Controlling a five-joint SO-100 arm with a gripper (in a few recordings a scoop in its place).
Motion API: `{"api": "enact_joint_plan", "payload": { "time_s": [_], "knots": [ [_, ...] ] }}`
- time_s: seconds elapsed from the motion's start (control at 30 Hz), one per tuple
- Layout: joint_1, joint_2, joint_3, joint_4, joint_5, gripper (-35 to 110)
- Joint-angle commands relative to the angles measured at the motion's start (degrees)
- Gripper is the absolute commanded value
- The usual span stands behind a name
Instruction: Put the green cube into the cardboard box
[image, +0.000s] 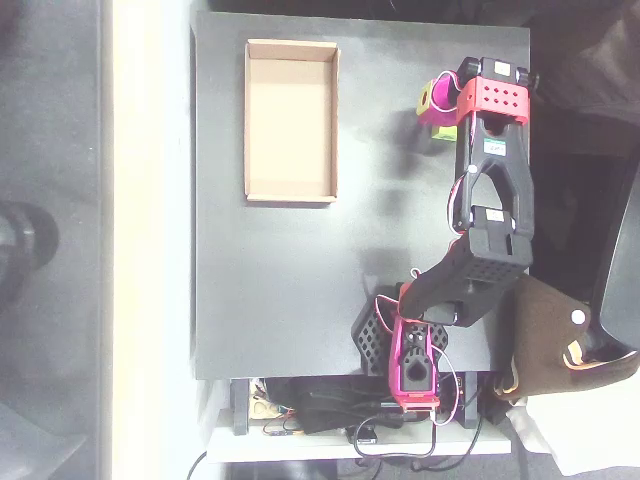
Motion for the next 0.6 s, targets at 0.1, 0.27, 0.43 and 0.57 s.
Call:
{"api": "enact_joint_plan", "payload": {
  "time_s": [0.1,0.27,0.43,0.57],
  "knots": [
    [0.8,0.5,-0.5,-0.2,6.2,31],
    [0.8,0.5,-0.5,-0.2,6.2,31],
    [0.8,0.5,-0.5,-0.2,6.6,31],
    [0.8,0.5,-0.5,-0.2,6.8,30]
  ]
}}
